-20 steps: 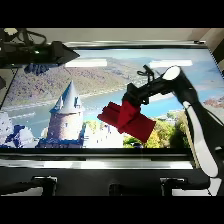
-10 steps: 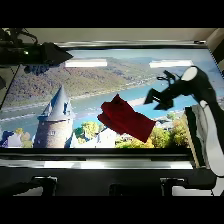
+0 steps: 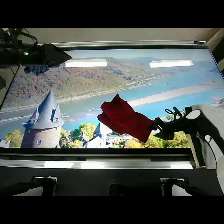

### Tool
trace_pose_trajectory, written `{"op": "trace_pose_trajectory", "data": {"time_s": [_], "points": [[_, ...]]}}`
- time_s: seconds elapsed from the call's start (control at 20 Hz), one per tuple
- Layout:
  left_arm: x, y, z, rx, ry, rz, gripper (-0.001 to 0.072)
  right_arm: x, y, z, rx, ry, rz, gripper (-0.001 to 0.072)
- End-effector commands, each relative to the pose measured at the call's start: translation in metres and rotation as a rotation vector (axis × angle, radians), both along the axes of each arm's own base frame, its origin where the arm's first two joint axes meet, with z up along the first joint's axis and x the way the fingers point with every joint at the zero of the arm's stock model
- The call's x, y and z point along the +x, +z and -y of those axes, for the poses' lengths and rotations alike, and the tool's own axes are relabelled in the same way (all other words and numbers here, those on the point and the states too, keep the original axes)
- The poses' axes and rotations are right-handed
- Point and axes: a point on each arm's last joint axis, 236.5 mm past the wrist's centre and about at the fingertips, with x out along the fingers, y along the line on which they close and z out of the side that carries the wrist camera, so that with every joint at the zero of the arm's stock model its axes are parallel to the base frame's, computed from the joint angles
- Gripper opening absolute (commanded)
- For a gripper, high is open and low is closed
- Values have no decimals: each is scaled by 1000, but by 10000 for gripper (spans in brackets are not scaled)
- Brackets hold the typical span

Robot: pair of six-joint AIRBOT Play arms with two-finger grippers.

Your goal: Fold the shirts.

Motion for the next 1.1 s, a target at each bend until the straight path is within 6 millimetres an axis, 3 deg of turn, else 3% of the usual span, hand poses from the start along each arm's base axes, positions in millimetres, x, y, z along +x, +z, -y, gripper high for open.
{"op": "trace_pose_trajectory", "data": {"time_s": [0.0, 0.15, 0.2, 0.35, 0.4, 0.45, 0.5, 0.6, 0.7, 0.8, 0.9, 1.0, 1.05], "points": [[0, -1, 0, 1, 2, -3, 26, 21, -6, -4, 49, -143, 95, 533], [0, 0, 0, 1, 3, -2, 26, 22, -3, -9, 86, -164, 81, 519], [0, 0, 0, 1, 3, -1, 26, 19, -2, -12, 95, -154, 71, 449], [1, -1, 0, 1, 3, -3, 27, 12, -2, -15, 101, -129, 52, 425], [1, -1, 0, 2, 2, -3, 26, 12, -2, -15, 104, -128, 50, 304], [1, -1, 0, 2, 2, -3, 26, 13, 0, -16, 111, -132, 56, 58], [1, -2, -1, 6, 2, 0, 26, 17, 6, -19, 127, -108, 82, 39], [2, -3, -2, 15, 6, 0, 26, 32, 46, -25, 143, 48, 215, 36], [3, -5, -5, 27, 13, 2, 26, 61, 105, -9, 36, 164, 354, 36], [5, -7, -8, 44, 19, 5, 26, 94, 171, 35, -188, 134, 447, 35], [6, -9, -9, 54, 24, 6, 26, 118, 254, 93, -430, 59, 570, 35], [7, -10, -9, 67, 14, 18, 26, 116, 315, 139, -503, -67, 635, 35], [8, -11, -9, 69, 13, 17, 27, 110, 330, 163, -522, -124, 640, 35]]}}
